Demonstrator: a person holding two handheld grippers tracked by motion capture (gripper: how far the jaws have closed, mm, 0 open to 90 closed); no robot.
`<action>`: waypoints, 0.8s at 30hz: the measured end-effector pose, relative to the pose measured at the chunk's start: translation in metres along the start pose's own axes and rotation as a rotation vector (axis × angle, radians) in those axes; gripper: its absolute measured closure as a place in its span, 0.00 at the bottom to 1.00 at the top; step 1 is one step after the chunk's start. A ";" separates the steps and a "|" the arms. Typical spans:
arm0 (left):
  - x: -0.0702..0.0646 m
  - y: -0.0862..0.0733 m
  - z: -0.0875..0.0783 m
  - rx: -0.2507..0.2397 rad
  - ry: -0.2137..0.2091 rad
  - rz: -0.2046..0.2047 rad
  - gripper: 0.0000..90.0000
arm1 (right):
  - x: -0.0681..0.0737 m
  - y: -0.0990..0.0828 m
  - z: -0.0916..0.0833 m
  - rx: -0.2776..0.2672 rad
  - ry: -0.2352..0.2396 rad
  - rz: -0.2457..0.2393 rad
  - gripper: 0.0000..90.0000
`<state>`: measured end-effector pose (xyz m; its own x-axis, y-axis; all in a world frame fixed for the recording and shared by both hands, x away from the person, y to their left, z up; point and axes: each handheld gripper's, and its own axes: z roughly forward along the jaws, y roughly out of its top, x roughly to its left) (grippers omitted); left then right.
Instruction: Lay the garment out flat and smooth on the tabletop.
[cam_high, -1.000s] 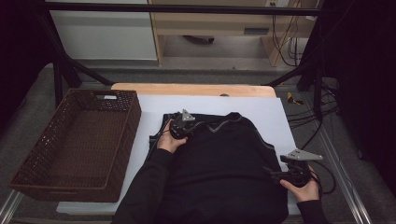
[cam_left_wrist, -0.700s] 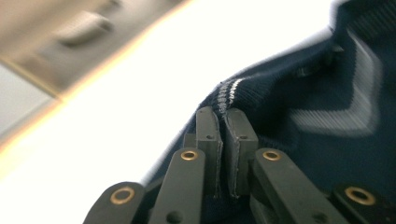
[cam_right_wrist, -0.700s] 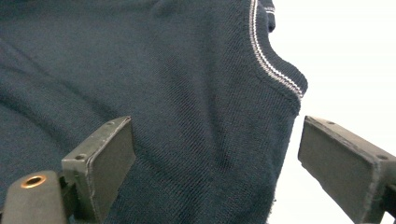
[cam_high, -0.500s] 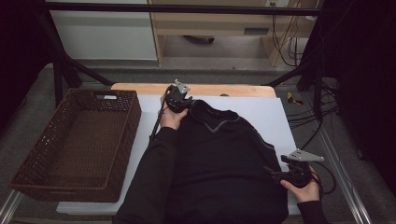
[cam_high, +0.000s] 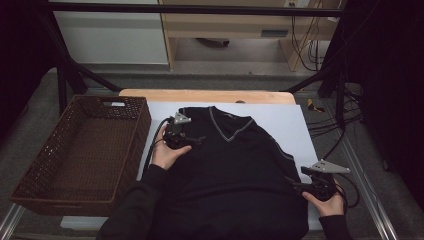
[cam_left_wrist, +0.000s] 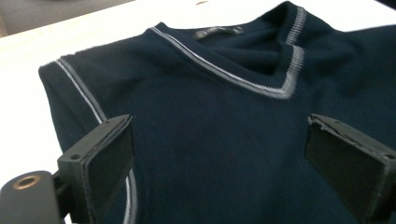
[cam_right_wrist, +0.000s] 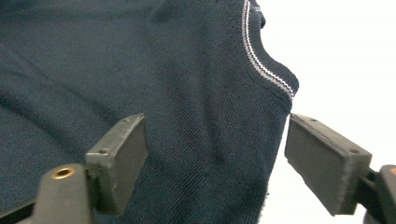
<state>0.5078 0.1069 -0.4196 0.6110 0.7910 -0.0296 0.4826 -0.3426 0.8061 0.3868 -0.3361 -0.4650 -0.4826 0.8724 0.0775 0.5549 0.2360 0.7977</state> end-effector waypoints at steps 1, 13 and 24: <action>-0.002 -0.004 -0.004 -0.005 -0.002 0.005 0.08 | 0.000 0.000 0.000 0.002 0.002 -0.001 0.30; -0.028 -0.071 -0.034 0.071 -0.067 -0.027 0.08 | 0.000 -0.004 0.000 0.057 -0.015 0.006 0.40; -0.039 -0.103 -0.054 0.169 -0.087 0.007 0.27 | -0.003 -0.014 -0.004 0.159 -0.056 0.017 0.51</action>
<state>0.4000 0.1391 -0.4694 0.6634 0.7438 -0.0811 0.5721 -0.4344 0.6957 0.3778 -0.3433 -0.4738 -0.4356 0.8985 0.0533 0.6653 0.2815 0.6915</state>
